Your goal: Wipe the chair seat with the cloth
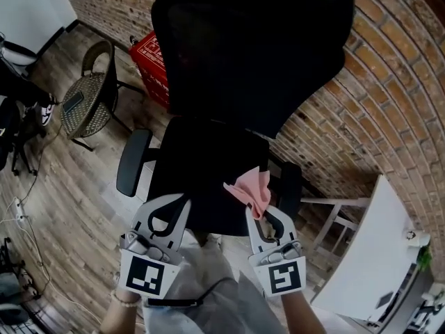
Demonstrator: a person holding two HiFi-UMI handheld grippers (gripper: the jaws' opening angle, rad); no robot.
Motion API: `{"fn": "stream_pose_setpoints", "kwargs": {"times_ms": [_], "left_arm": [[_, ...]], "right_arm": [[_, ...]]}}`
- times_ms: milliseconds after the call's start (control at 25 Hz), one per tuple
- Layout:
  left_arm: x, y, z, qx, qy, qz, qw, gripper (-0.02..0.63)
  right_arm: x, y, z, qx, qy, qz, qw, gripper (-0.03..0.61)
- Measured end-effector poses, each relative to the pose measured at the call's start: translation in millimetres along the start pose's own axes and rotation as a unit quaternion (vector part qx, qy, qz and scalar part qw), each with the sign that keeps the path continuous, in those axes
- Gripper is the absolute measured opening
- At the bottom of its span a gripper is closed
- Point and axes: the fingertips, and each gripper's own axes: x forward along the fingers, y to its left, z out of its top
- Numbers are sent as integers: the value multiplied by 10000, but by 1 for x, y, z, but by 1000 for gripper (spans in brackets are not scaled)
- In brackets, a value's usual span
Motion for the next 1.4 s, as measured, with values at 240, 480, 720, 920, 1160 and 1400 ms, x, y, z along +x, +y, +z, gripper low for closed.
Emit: {"fn": "stream_pose_setpoints", "kwargs": {"times_ms": [240,480,720,920,1160,1400], "left_arm": [[42,14,-32,-53,-51,-102,9999,18],[88,27,-71,-118,-82,-148,9998,18],[125,30,-113,-183,-22,-309,9994,18],[154,33,-143,-217,17,-422,9989,18],[191,44,-167,-381,36,-479,9981,18],[227,49,-193,-543,77,-553,9970,18]], "right_arm": [[40,-20,-38,-67,194,-252,9995,56],[77,-38,-88,40,453,-396,9982,57],[105,-54,-137,275,688,-684,9949,57],[127,-71,-174,365,934,-928,9906,57],[151,-95,-208,373,1108,-1243,9853,56],[172,-117,-241,498,1325,-1616,9767,56]]}}
